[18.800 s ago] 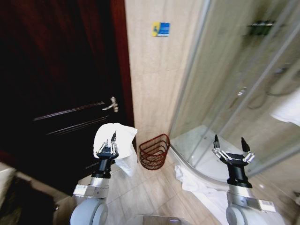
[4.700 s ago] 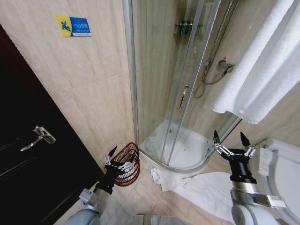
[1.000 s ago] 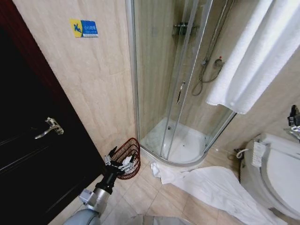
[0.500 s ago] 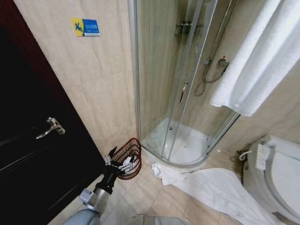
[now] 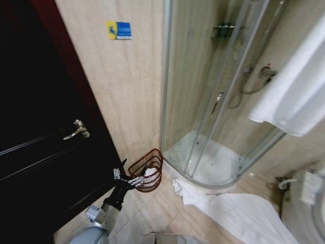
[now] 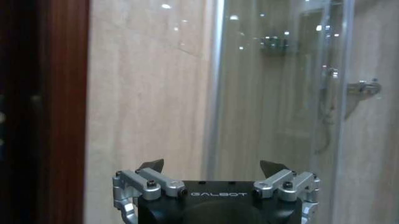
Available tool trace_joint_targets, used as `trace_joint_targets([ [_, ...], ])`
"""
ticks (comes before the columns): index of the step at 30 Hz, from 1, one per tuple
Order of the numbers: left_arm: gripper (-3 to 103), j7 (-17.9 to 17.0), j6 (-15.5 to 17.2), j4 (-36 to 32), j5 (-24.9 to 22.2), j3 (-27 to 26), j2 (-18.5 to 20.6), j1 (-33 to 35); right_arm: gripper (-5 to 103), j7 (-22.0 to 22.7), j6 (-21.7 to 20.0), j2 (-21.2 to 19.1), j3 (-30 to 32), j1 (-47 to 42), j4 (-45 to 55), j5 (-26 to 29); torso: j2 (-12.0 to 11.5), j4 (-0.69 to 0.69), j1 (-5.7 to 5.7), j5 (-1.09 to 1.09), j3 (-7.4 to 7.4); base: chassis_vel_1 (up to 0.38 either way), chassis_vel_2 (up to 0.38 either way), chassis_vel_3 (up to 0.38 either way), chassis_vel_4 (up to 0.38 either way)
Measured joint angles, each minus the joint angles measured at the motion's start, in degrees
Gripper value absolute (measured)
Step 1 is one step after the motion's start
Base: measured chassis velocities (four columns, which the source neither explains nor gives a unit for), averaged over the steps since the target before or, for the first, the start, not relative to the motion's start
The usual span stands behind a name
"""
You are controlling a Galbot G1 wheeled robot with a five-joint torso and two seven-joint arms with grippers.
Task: Discard the used towel into the hamper.
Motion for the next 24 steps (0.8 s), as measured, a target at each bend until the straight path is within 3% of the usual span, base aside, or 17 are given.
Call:
trace_joint_targets([
  [8,100,0.0,0.0,0.0,0.0,0.0,0.0,0.0,100,0.9,-0.2,-7.3,-0.1,4.8,-6.8,0.6,0.0,-0.05,0.0,-0.02,0.0,0.03,0.031,0.029,0.026],
  [24,100,0.0,0.0,0.0,0.0,0.0,0.0,0.0,100,0.7,-1.8,-1.7,4.1,-1.5,-1.5,3.9,0.0,-0.04,0.0,-0.02,-0.01,-0.003,-0.003,-0.003,-0.003],
])
